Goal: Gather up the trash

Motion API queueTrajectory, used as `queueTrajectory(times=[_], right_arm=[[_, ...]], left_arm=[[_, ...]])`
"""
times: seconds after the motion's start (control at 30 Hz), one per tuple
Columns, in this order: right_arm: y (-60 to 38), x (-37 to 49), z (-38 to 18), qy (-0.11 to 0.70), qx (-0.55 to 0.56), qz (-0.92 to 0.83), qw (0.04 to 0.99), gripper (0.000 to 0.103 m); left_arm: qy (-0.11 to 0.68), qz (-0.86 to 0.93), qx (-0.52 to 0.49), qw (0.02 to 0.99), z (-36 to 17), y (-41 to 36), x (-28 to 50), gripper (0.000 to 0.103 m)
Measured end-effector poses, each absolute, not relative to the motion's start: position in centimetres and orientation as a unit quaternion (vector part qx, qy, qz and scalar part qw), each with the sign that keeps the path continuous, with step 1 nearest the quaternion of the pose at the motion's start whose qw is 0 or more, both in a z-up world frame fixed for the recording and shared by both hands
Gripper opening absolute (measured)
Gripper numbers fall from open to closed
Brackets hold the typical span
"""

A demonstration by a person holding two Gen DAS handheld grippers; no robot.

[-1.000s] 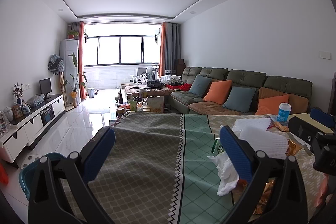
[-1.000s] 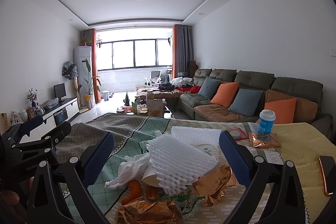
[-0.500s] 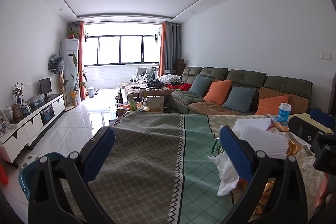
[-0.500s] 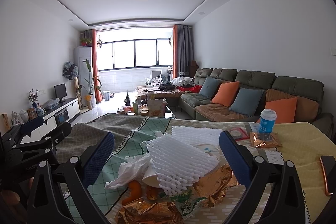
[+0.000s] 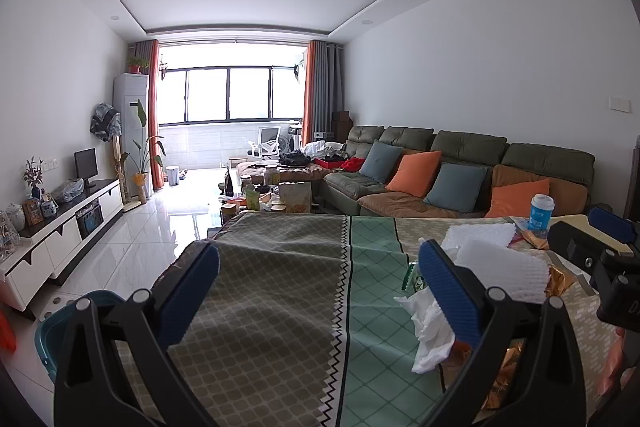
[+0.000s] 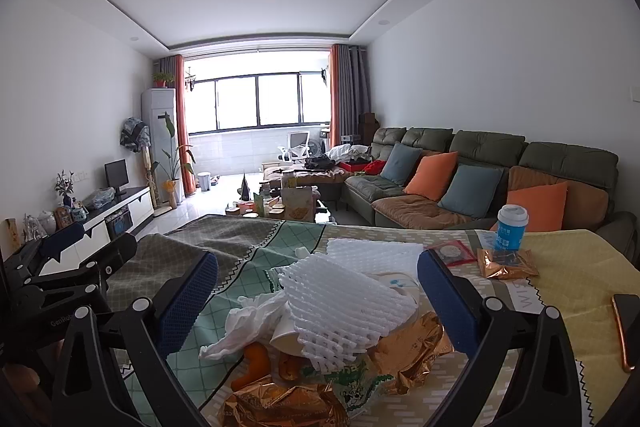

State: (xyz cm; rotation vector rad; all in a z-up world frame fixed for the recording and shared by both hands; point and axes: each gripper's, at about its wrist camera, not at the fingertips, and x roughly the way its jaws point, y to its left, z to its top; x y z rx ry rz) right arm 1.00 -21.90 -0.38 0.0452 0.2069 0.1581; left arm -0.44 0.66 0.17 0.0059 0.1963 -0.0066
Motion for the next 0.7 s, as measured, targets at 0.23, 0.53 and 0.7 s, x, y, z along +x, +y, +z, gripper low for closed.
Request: queueTrajectory(times=[0.23, 0.53, 0.7], right_arm=[[-21.9, 1.03, -0.38, 0.104, 0.024, 0.079, 0.991, 0.099], [-21.95, 1.02, -0.36, 0.105, 0.025, 0.079, 0.991, 0.099], [-21.23, 0.72, -0.36, 0.108, 0.025, 0.079, 0.991, 0.099]], left_arm=[[0.1, -0.004, 0.003, 0.995, -0.16, 0.4, -0.21, 0.1], [0.102, -0.005, 0.003, 0.995, -0.34, 0.23, -0.12, 0.1], [0.106, -0.011, 0.002, 0.994, -0.65, 0.03, 0.0, 0.1]])
